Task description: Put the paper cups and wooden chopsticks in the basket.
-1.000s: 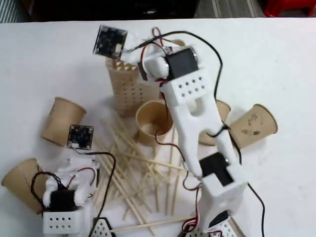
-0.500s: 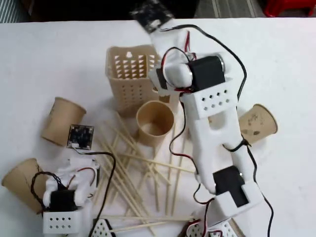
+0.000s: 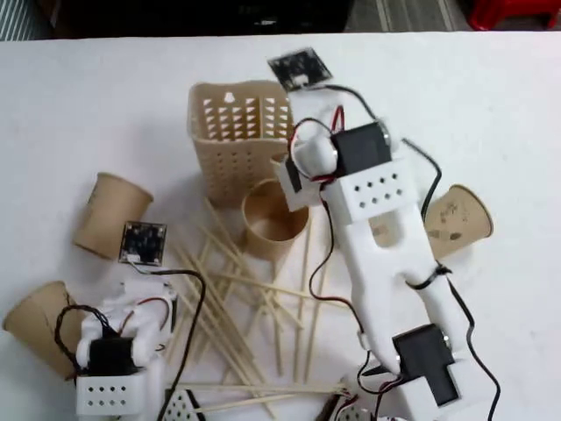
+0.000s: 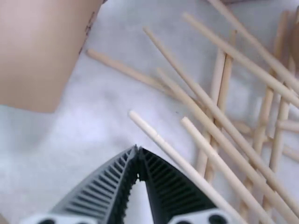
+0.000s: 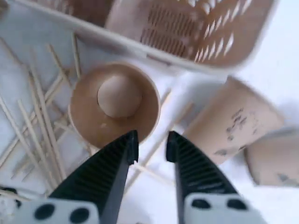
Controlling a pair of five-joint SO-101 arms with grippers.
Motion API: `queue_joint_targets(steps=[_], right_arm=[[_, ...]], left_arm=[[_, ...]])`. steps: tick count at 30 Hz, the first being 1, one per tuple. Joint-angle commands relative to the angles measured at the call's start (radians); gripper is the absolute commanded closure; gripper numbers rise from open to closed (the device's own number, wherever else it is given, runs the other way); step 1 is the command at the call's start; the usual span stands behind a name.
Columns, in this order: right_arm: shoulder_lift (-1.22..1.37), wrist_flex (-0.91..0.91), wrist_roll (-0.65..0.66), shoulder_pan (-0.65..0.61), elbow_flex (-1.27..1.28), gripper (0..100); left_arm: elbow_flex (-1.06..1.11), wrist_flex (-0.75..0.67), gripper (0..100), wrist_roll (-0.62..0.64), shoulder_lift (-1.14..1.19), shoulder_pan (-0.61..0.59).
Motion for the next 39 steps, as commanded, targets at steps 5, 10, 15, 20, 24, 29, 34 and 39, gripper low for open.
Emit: queue_joint_targets(steps=[5, 10, 15, 20, 24, 29, 34, 39], right_arm=[[-0.042, -0.170, -0.196, 0.012, 0.212, 76.9], [-0.042, -0.263, -0.233, 0.012, 0.328, 76.9], [-0.042, -0.331, -0.267, 0.002, 0.443, 76.9], [-0.050, -0.332, -0.281, 0.002, 0.451, 79.2], [-0.050, -0.335, -0.279, 0.002, 0.431, 93.8], [-0.050, -0.331, -0.279, 0.004, 0.425, 96.6], [-0.084, -0.278, -0.276, 0.001, 0.393, 98.1], [-0.205, -0.170, -0.270, 0.004, 0.301, 98.1]], left_arm=[[-0.003, 0.005, 98, -0.006, -0.008, -0.004], [-0.003, 0.005, 98, -0.006, -0.008, -0.005], [-0.003, 0.005, 98, -0.006, -0.008, -0.005], [-0.003, 0.005, 98, -0.006, -0.008, -0.005], [-0.003, 0.005, 98, -0.006, -0.008, -0.005], [-0.003, 0.005, 98, -0.006, -0.008, -0.007], [-0.003, 0.005, 98, -0.006, -0.008, -0.007], [-0.003, 0.005, 98, -0.006, -0.008, -0.007]])
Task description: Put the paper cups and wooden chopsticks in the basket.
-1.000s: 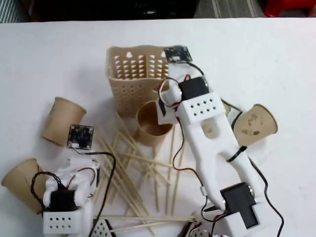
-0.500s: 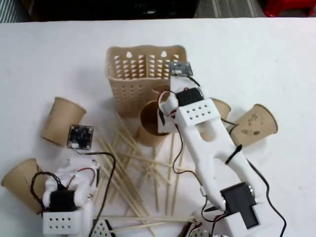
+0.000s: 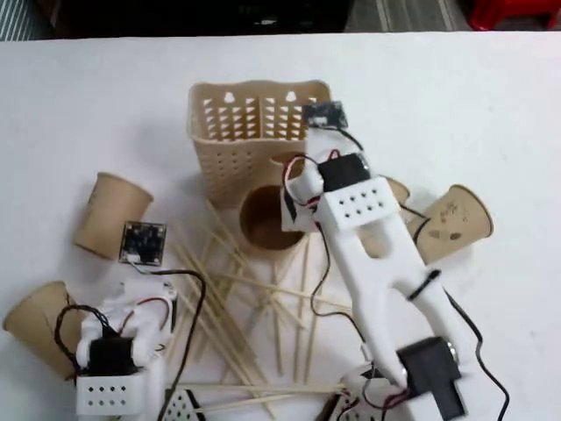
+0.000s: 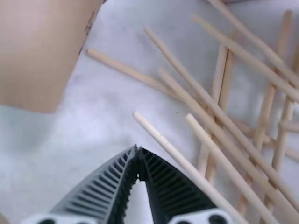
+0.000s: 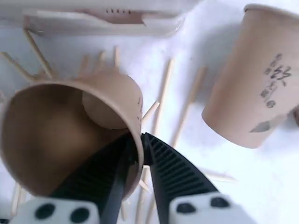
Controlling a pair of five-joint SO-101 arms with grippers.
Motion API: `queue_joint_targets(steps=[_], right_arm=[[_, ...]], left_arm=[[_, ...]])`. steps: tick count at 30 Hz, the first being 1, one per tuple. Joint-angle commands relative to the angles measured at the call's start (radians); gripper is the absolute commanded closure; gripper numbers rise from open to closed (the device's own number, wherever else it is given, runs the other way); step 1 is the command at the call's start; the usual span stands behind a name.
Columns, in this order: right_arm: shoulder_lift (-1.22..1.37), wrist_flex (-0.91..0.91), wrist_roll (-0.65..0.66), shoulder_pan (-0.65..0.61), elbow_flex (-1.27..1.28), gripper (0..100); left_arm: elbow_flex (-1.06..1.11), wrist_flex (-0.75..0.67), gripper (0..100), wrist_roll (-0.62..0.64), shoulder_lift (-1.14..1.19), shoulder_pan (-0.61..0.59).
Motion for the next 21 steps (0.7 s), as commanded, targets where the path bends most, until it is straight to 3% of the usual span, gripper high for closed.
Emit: queue_joint_targets(steps=[1, 12, 21], right_arm=[[-0.122, 0.065, 0.003, 0.005, -0.089, 98.1], [-0.410, 0.076, -0.005, 0.002, -0.181, 98.1], [-0.461, -0.119, -0.008, 0.012, -0.348, 98.1]], left_arm=[[-0.003, 0.005, 98, -0.006, -0.008, -0.007], [-0.003, 0.005, 98, -0.006, -0.008, -0.007], [-0.003, 0.005, 98, -0.006, -0.008, -0.007]])
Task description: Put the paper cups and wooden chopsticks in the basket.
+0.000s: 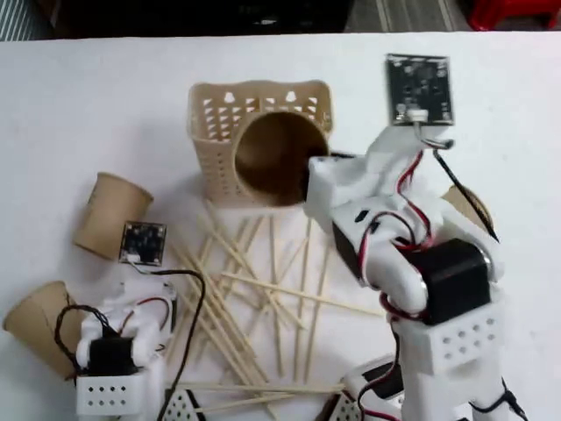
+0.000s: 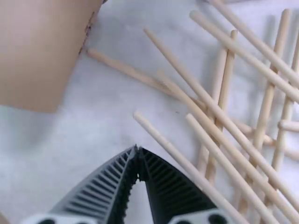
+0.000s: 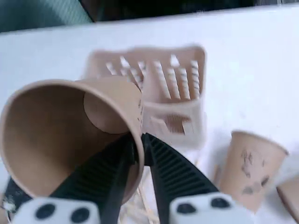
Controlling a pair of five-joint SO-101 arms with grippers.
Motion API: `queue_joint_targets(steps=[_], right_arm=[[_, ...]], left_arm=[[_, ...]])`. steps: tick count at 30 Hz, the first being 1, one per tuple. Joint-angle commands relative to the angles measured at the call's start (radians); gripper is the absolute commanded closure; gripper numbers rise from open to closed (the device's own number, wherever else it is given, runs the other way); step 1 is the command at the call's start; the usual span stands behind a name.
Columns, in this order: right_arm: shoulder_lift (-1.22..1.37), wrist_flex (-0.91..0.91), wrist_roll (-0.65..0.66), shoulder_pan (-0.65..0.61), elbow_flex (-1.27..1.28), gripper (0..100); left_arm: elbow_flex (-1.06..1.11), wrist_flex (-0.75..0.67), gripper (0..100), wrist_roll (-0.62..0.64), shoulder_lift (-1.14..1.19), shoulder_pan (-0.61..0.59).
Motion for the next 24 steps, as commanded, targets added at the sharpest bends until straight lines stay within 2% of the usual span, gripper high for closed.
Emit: queue_joint_targets(steps=[1, 6, 11, 24], right_arm=[[-0.001, -0.119, -0.006, 0.015, -0.051, 98.1], [0.147, -0.228, -0.006, 0.090, -0.057, 98.1], [0.298, -0.225, -0.006, 0.150, -0.057, 98.1], [0.357, -0.223, -0.006, 0.222, -0.058, 97.1]], left_arm=[[-0.003, 0.005, 98, -0.006, -0.008, -0.007], [-0.003, 0.005, 98, -0.006, -0.008, -0.007], [-0.003, 0.005, 98, -0.006, -0.008, -0.007], [-0.003, 0.005, 98, -0.006, -0.008, -0.007]])
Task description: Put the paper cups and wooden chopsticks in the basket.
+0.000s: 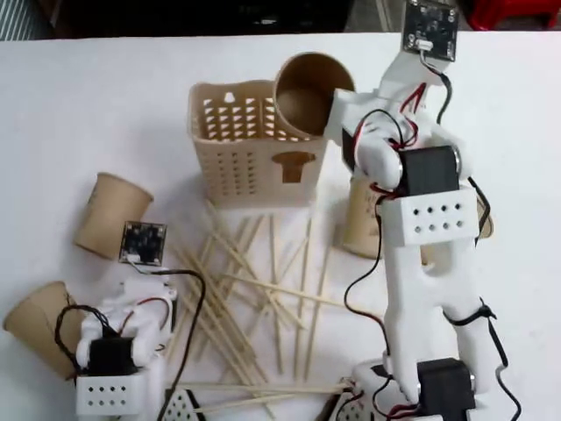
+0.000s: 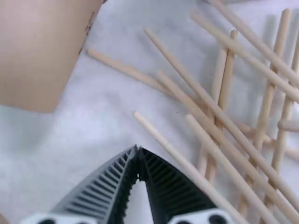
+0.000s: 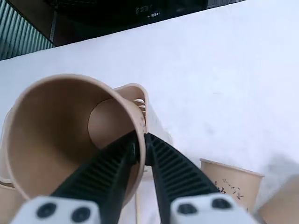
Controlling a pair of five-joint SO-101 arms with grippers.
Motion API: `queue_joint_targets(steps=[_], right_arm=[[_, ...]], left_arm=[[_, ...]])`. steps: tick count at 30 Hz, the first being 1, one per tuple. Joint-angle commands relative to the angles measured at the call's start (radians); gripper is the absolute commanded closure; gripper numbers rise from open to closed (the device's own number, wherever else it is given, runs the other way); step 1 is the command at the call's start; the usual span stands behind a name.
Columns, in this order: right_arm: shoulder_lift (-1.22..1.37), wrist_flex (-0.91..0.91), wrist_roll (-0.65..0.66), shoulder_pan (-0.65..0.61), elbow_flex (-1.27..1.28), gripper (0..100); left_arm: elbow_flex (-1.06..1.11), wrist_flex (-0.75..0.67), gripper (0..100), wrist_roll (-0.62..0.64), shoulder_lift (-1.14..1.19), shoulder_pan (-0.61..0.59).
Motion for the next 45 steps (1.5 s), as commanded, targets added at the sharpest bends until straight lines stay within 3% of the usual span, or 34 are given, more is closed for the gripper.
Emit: queue_joint_targets(steps=[1, 6, 11, 14, 24, 31, 45], right_arm=[[-0.005, -0.010, -0.006, 0.001, -0.037, 95.4], [-0.016, -0.005, 0.000, -0.001, -0.037, 80.6], [-0.054, 0.131, 0.012, 0.021, -0.118, 83.1], [-0.054, 0.248, 0.084, 0.081, -0.160, 83.3], [0.107, 0.449, 0.316, 0.375, -0.160, 83.2], [0.364, 0.435, 0.451, 0.478, -0.169, 83.2], [0.515, 0.157, 0.459, 0.553, -0.169, 83.2]], left_arm=[[-0.003, 0.005, 98, -0.006, -0.008, -0.007], [-0.003, 0.005, 98, -0.006, -0.008, -0.007], [-0.003, 0.005, 98, -0.006, -0.008, -0.007], [-0.003, 0.005, 98, -0.006, -0.008, -0.007], [-0.003, 0.005, 98, -0.006, -0.008, -0.007], [-0.003, 0.005, 98, -0.006, -0.008, -0.005], [-0.003, 0.005, 98, -0.006, -0.008, -0.005]])
